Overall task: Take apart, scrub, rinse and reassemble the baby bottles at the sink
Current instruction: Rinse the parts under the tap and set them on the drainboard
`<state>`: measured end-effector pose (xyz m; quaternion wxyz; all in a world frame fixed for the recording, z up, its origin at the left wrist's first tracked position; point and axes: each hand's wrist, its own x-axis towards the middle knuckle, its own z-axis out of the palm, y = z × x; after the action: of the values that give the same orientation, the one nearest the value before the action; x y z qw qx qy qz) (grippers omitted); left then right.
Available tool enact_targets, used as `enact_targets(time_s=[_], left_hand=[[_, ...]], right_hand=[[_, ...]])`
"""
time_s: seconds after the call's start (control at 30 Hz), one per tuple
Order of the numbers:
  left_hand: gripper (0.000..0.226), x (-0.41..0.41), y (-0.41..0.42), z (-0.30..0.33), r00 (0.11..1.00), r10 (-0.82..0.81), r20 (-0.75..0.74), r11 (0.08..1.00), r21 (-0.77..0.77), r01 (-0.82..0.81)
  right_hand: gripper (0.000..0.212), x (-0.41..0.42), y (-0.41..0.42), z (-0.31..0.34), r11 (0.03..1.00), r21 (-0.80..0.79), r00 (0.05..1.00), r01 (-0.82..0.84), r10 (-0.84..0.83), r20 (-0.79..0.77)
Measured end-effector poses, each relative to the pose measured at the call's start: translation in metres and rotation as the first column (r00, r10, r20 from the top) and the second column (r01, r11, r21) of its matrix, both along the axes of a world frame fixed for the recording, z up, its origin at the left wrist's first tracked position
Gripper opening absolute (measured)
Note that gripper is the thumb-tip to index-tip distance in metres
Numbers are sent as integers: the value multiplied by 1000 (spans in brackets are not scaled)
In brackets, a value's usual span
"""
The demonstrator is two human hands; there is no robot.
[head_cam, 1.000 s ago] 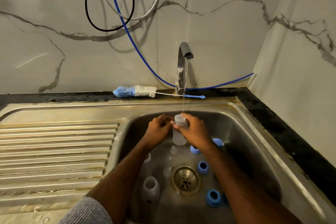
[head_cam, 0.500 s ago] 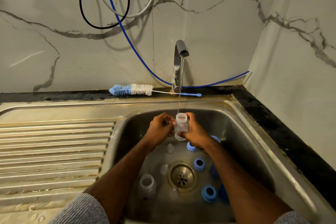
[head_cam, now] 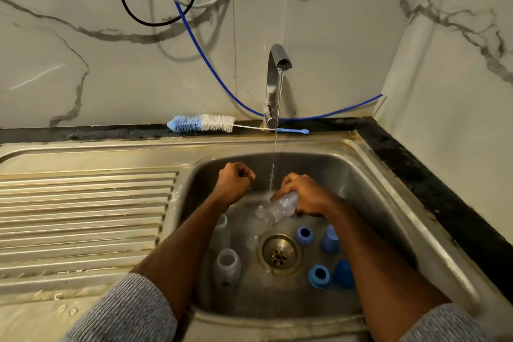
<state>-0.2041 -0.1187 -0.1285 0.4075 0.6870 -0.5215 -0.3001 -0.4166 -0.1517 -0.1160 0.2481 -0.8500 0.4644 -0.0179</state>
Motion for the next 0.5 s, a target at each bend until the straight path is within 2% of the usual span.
enact_targets(time_s=[0.1,0.2,0.3,0.43,0.5], left_hand=[[14,2,-1,-2,999,-20,43,1000,20,19],[15,3,0,-3,995,-50,83,998,31,47],[16,4,-1,-4,990,-38,134,999,27,35],[16,12,-1,0,984,3,179,1000,5,-4],[15,18,-2,3,968,-14,249,1000,5,13]], right_hand=[[63,10,9,-3,994,-11,973,-106,101,-205],[66,22,14,-10,993,11,944,-116,113,-310],[66,31,18,-8,997,-10,940,-70,63,-336],[68,34,22,6,1000,10,949,-19,21,-314],[67,33,22,11,1000,-1,963,-24,22,-267]])
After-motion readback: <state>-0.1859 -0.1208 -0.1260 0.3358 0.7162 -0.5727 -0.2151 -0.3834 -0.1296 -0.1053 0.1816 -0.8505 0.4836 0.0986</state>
